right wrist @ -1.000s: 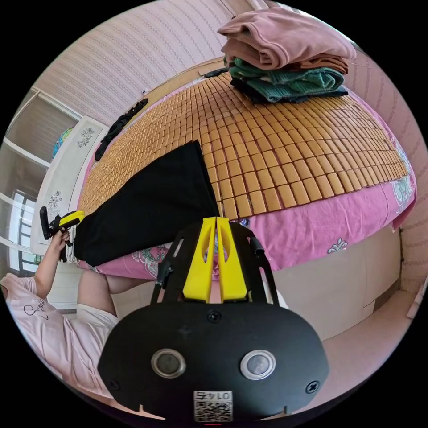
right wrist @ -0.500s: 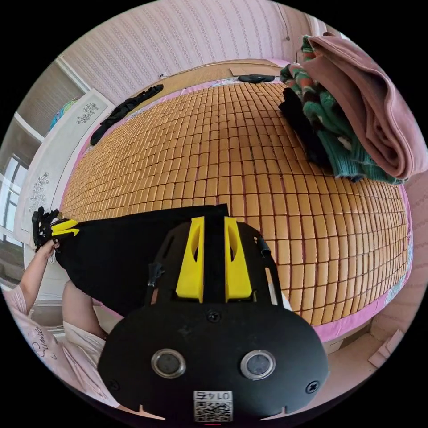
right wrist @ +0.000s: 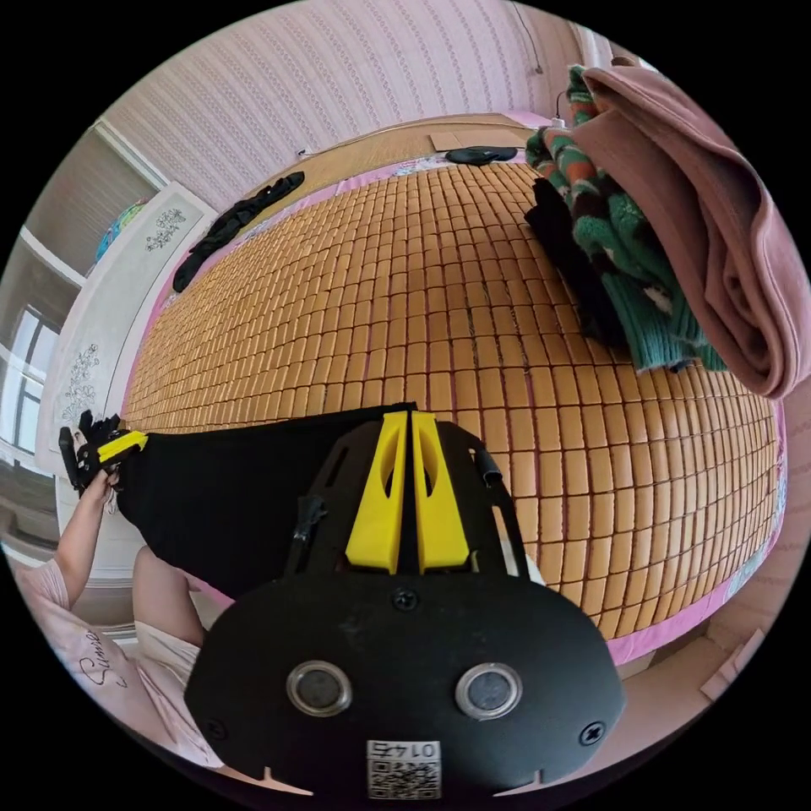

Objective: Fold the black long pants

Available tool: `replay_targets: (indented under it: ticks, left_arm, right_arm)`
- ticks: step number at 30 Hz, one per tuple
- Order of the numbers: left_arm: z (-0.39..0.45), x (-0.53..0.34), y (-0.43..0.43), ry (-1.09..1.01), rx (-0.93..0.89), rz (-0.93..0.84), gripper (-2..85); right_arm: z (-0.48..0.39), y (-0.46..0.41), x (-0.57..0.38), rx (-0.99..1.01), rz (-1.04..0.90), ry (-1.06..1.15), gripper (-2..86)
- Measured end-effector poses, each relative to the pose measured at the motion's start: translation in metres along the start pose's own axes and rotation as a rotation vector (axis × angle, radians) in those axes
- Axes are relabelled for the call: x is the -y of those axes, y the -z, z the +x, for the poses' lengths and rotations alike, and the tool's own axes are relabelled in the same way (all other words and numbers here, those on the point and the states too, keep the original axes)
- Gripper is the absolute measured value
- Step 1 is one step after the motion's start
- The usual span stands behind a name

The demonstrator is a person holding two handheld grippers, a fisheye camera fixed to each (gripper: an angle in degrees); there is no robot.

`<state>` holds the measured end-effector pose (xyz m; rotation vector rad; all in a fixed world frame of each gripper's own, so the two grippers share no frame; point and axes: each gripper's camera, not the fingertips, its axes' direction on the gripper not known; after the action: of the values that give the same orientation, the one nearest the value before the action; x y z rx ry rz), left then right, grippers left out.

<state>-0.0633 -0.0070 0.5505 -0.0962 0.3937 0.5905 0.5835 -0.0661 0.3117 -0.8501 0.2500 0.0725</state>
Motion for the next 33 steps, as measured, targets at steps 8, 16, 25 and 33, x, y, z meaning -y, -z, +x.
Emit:
replay_targets:
  ticks: [8, 16, 25, 33]
  left_arm:
    - [-0.033, -0.033, 0.004, 0.199, -0.039, 0.023, 3.3]
    - [0.046, -0.130, 0.057, 0.139, -0.178, 0.040, 1.4]
    - [0.054, -0.210, 0.097, 0.378, -0.175, 0.110, 0.2]
    - [0.064, -0.216, 0.110, 0.279, -0.149, 0.140, -0.9]
  right_arm:
    - [-0.041, 0.052, -0.042, 0.021, 0.119, 0.021, 1.3]
    - [-0.110, 0.041, -0.120, -0.180, -0.092, 0.125, -0.3]
    - [-0.184, 0.047, -0.118, -0.445, -0.088, 0.307, -0.5]
    - [-0.300, 0.078, -0.067, -0.570, -0.116, 0.329, -0.4]
